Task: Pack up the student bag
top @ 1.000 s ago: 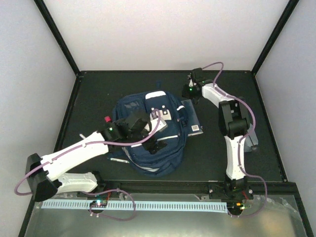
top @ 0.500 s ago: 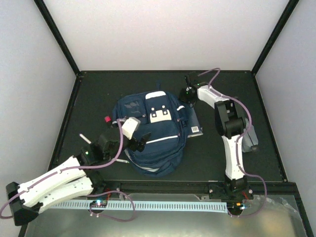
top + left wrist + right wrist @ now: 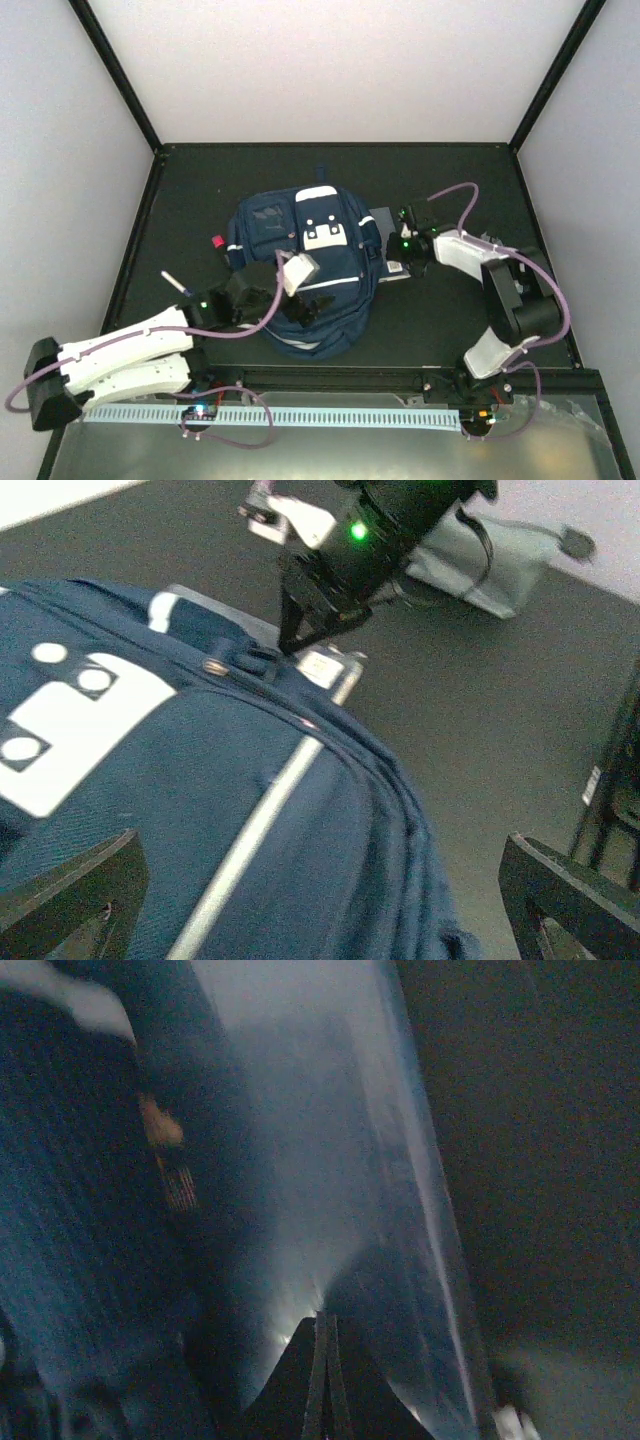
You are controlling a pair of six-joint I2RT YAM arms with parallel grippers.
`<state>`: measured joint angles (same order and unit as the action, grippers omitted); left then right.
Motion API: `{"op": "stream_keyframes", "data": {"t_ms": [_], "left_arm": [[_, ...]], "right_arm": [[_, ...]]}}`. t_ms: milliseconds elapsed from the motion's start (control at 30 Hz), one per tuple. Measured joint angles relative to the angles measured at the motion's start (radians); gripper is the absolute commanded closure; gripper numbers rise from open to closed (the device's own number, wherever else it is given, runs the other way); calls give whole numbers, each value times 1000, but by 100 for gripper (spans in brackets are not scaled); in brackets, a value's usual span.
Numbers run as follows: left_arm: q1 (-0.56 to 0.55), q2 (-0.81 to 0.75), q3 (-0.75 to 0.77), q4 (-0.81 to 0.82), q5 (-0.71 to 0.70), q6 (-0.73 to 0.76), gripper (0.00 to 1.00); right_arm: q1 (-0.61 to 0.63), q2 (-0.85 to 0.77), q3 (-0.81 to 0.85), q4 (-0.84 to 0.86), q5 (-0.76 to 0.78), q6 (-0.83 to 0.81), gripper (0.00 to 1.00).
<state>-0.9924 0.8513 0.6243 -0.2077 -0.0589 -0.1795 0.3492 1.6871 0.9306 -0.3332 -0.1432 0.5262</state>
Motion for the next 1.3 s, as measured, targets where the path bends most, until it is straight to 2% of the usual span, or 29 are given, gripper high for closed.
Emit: {"op": "stream_keyframes", "data": {"t_ms": [100,200,333,500,600,767,900,1133,1300], "left_arm": [[-79,76,14,13,5,15,2],[-142,165,42,42,8,18,6],[-205,286,82,107,16,-16,17],[-249,470,143,161,34,-76,20],[-279,625,237,140,34,-92,23],[-312,789,385,100,34,-92,23],[-318,864,445,49,25,-100,21],[-302,917,439,-39,-5,-165,19],[-249,916,384,-47,-4,-216,19]], "right_arm": [[0,-85,-79,-28,8,-10,98],[0,-86,-57,-79,29,-17,98],[-2,3,109,-143,63,-19,98],[-7,204,417,-175,100,-10,98],[-13,330,575,-206,113,-4,98],[-20,515,788,-291,109,-8,98],[-20,623,924,-352,91,-32,98],[-22,660,943,-380,41,-107,98],[-28,557,768,-316,36,-171,98]]}}
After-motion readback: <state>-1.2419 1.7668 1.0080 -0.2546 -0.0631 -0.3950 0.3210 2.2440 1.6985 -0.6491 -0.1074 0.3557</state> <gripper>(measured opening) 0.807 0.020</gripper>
